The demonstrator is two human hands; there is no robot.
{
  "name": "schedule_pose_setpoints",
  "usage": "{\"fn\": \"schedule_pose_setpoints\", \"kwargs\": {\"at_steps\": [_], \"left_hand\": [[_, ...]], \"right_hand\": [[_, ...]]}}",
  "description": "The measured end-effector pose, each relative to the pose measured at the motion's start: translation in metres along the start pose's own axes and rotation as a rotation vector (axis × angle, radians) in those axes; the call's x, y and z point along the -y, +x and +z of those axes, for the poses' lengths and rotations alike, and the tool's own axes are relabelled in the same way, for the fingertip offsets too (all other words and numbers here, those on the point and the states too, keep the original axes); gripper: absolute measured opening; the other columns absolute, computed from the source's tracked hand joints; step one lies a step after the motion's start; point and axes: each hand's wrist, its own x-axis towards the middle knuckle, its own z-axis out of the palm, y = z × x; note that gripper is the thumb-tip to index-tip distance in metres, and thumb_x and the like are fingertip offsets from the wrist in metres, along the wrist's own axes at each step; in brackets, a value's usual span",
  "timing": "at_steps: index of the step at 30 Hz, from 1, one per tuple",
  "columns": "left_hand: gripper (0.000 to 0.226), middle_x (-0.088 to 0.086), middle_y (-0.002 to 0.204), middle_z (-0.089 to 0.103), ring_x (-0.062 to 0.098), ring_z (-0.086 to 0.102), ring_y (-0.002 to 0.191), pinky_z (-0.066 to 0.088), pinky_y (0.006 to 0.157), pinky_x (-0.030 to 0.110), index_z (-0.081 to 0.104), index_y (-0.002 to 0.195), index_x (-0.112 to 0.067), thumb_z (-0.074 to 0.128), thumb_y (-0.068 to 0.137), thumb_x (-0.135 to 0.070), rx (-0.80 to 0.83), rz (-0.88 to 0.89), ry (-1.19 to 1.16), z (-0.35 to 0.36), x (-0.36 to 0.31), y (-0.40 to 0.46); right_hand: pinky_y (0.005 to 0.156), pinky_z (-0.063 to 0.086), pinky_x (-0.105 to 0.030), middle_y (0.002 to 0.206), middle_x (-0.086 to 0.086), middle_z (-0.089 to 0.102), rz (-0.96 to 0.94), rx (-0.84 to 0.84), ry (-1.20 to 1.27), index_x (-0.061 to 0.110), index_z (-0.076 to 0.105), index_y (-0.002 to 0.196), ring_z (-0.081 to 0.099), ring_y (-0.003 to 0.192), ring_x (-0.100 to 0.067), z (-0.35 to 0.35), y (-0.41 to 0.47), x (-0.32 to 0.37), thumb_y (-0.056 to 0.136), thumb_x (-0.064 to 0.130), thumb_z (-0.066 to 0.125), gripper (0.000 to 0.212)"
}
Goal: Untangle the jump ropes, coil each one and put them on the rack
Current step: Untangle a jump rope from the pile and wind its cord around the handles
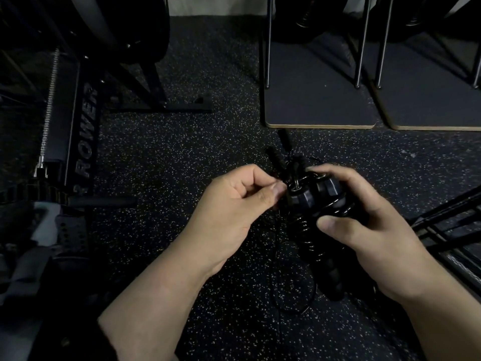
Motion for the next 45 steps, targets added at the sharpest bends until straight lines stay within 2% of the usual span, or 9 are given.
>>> {"fn": "schedule_pose_setpoints", "kwargs": {"at_steps": [3, 9, 16, 23, 27, 29, 33, 38, 45], "left_hand": [[0.018, 0.0, 0.086, 0.074, 0.007, 0.065, 0.084, 0.052, 0.087, 0.024, 0.073, 0.082, -0.019, 0.066, 0.096, -0.009, -0.006, -0.025, 0.042, 0.001, 0.0, 0.0], [0.029, -0.004, 0.08, 0.071, 0.005, 0.064, 0.082, 0.051, 0.081, 0.017, 0.069, 0.08, -0.018, 0.06, 0.096, 0.004, 0.041, -0.139, -0.04, 0.003, -0.004, -0.003], [0.024, -0.001, 0.082, 0.074, 0.007, 0.067, 0.082, 0.053, 0.084, 0.017, 0.075, 0.08, -0.02, 0.068, 0.092, -0.001, 0.023, -0.119, 0.09, -0.002, -0.007, 0.0], [0.022, 0.0, 0.087, 0.076, 0.011, 0.068, 0.087, 0.056, 0.093, 0.029, 0.079, 0.085, -0.022, 0.068, 0.092, -0.004, 0.019, -0.069, 0.124, -0.005, -0.004, -0.001], [0.017, -0.007, 0.088, 0.077, 0.006, 0.069, 0.088, 0.055, 0.089, 0.025, 0.076, 0.088, -0.021, 0.067, 0.096, -0.009, -0.046, 0.001, 0.21, 0.004, -0.001, -0.004], [0.016, -0.01, 0.087, 0.076, 0.004, 0.069, 0.087, 0.055, 0.088, 0.023, 0.075, 0.089, -0.022, 0.067, 0.096, -0.01, -0.058, 0.015, 0.235, 0.007, 0.001, -0.005], [0.021, -0.004, 0.087, 0.074, 0.006, 0.067, 0.089, 0.053, 0.088, 0.024, 0.076, 0.09, -0.018, 0.064, 0.094, 0.0, -0.056, -0.075, -0.013, 0.007, -0.002, -0.006], [0.026, 0.007, 0.108, 0.078, 0.018, 0.071, 0.11, 0.053, 0.1, 0.036, 0.078, 0.106, -0.015, 0.052, 0.104, -0.013, -0.001, -0.251, -0.123, 0.005, -0.006, -0.005], [0.015, 0.004, 0.086, 0.074, 0.013, 0.066, 0.083, 0.054, 0.077, 0.026, 0.081, 0.089, -0.012, 0.07, 0.083, -0.02, 0.25, -0.433, -0.146, -0.014, -0.009, -0.001]], "right_hand": [[0.084, 0.053, -0.018, 0.108, 0.01, 0.072, -0.008, 0.007, -0.066, 0.049, 0.064, 0.125, 0.068, 0.097, -0.006, 0.0, -0.001, 0.001, 0.077, 0.023, 0.076, 0.057], [0.09, 0.055, -0.022, 0.114, 0.004, 0.074, -0.017, 0.068, -0.113, 0.054, 0.062, 0.128, 0.07, 0.104, -0.014, -0.001, -0.002, 0.011, 0.079, 0.022, 0.075, 0.059], [0.064, 0.054, -0.018, 0.093, 0.005, 0.072, 0.072, 0.056, -0.107, 0.047, 0.059, 0.117, 0.067, 0.074, -0.006, -0.001, -0.002, 0.007, 0.074, 0.034, 0.078, 0.049], [0.076, 0.053, -0.027, 0.101, 0.008, 0.073, 0.068, 0.068, -0.1, 0.047, 0.061, 0.123, 0.069, 0.086, -0.006, -0.005, -0.001, 0.005, 0.067, 0.045, 0.073, 0.057], [0.08, 0.054, -0.034, 0.102, 0.006, 0.073, 0.096, 0.107, -0.02, 0.046, 0.062, 0.125, 0.069, 0.089, -0.011, -0.007, -0.001, 0.003, 0.065, 0.041, 0.075, 0.061], [0.078, 0.055, -0.03, 0.102, 0.006, 0.073, 0.098, 0.117, 0.007, 0.046, 0.063, 0.124, 0.069, 0.088, -0.011, -0.008, -0.001, 0.002, 0.065, 0.04, 0.076, 0.061], [0.081, 0.056, -0.025, 0.109, 0.004, 0.073, 0.064, 0.108, 0.012, 0.046, 0.065, 0.123, 0.069, 0.095, -0.011, -0.01, 0.0, 0.001, 0.066, 0.038, 0.076, 0.059], [0.082, 0.055, -0.024, 0.11, 0.005, 0.071, 0.038, 0.193, -0.058, 0.043, 0.066, 0.121, 0.069, 0.099, -0.016, -0.012, -0.001, 0.0, 0.069, 0.039, 0.074, 0.054], [0.078, 0.056, -0.029, 0.105, 0.0, 0.071, 0.13, 0.356, 0.024, 0.04, 0.059, 0.124, 0.065, 0.09, -0.021, -0.011, -0.004, 0.0, 0.069, 0.032, 0.078, 0.059]]}}
